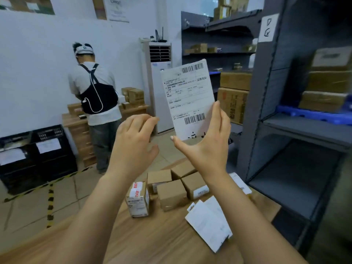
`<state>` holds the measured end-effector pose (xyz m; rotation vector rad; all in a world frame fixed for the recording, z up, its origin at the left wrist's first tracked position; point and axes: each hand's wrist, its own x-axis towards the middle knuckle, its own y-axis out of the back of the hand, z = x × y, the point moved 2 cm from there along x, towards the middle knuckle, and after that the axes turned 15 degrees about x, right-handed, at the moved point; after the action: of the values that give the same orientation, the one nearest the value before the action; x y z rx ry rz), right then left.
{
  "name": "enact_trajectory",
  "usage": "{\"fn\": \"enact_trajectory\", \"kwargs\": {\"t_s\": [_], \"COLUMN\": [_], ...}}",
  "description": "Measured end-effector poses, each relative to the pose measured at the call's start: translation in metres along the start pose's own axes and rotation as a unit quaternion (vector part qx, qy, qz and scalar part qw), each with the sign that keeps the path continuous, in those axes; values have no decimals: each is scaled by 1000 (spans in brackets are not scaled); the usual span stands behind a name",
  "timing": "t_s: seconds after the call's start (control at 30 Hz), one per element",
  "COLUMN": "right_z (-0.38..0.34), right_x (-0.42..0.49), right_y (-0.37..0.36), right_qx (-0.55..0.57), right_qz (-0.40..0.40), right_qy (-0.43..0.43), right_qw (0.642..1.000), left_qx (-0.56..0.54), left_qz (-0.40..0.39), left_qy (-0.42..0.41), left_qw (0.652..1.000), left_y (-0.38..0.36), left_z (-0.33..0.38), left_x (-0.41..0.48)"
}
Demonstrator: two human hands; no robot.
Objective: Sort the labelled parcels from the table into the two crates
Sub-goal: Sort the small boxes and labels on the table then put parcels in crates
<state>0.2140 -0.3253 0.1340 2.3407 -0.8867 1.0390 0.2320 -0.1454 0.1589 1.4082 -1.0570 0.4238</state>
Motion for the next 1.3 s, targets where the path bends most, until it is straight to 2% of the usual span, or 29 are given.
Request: {"fn": "enact_trajectory", "kwargs": {"t_s": [0.2,0.47,0.63,0.97,1.17,1.3], "right_z": [-12,-36,-62,-159,-220,-258], "right_x": [-53,-90,-124,-235,-310,-354], "right_y": [54,149,229,405,488,532], "right_qx": [-77,-166,-233,-374,-448,-495], "right_qz": [39,108,167,279,336,388], "right_qy": [-29,-18,-30,-71,-97,-107], "right_qw": [996,980,957,882,823,770], "left_qx": [-85,-195,-270,-430,-507,-547], "left_qz": [-25,12,24,50,46,41], "left_qy": [-42,-104,-162,-269,-324,-367], "left_qw": [995,975,949,860,798,751], "left_y": [4,34,72,206,290,340], "left_z": [31,108,176,313,384,427], "left_x": [-32,-51,-64,-140,-194,-230]}}
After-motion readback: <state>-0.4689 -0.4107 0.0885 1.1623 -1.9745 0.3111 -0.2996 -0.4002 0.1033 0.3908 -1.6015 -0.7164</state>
